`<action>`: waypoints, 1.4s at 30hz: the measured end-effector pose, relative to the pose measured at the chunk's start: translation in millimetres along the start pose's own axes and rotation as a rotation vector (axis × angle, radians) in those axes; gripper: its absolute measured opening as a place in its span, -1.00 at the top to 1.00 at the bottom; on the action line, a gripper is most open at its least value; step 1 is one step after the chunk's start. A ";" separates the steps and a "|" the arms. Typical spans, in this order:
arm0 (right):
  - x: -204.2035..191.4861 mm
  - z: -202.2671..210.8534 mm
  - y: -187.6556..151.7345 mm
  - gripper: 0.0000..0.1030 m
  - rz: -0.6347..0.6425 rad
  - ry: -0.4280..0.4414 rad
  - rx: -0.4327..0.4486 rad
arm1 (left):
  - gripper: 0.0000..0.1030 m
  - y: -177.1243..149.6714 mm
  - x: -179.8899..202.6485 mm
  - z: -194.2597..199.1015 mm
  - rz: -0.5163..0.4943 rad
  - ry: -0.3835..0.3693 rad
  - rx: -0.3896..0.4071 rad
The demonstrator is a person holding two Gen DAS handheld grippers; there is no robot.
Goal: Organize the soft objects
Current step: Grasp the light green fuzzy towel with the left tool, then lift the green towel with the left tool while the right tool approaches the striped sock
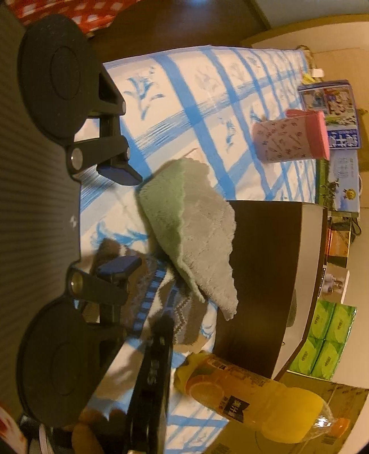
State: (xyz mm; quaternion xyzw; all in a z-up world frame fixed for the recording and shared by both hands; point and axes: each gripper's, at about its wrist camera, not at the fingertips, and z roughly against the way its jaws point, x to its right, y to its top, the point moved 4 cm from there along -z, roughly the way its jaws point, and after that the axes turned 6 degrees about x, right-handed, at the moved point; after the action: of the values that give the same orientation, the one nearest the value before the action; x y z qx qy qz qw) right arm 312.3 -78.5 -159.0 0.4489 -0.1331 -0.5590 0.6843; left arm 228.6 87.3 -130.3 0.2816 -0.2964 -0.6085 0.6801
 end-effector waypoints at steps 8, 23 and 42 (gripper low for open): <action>5.7 15.3 10.3 0.78 0.000 0.039 0.086 | -0.20 6.6 0.5 -24.2 -0.119 0.049 0.053; 11.6 79.0 35.4 0.79 -0.017 0.130 0.262 | 0.83 29.3 -8.6 -3.8 -0.068 -0.015 0.190; 34.9 166.7 1.6 0.79 0.066 0.061 0.247 | 0.83 29.4 -10.0 133.8 0.093 -0.117 0.323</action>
State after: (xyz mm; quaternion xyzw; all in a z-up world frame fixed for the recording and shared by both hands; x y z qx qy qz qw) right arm 211.1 -187.1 -75.4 0.5419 -0.1945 -0.5017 0.6457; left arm 147.4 97.2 -20.0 0.3374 -0.4421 -0.5363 0.6349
